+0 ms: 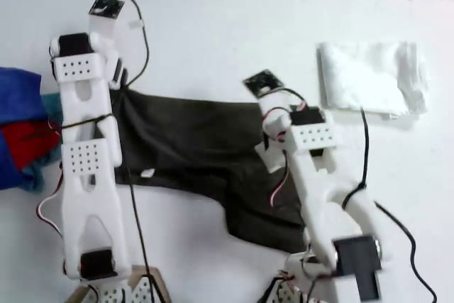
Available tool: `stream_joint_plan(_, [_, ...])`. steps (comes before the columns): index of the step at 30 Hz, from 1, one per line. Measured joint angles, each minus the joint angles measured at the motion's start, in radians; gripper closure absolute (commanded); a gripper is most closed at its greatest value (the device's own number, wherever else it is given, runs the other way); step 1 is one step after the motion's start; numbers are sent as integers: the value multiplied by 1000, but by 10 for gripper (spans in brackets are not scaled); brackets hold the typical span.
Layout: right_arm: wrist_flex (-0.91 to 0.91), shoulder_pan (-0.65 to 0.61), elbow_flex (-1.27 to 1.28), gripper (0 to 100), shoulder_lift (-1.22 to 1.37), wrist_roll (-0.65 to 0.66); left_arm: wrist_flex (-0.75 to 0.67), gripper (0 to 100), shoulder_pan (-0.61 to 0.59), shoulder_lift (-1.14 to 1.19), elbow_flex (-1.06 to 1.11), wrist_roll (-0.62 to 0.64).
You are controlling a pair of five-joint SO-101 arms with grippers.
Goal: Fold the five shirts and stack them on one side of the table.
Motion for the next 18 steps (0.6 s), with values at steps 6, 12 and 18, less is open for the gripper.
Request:
stream_joint_plan(6, [157, -94, 6, 795, -190, 14, 0, 839, -3, -261, 304, 8])
stream_joint_plan(12, [193, -144, 161, 800, -256, 114, 0, 839, -6, -621, 793, 8])
stream_joint_plan(18, [193, -144, 299, 800, -292, 252, -104, 839, -5, -911, 1263, 8])
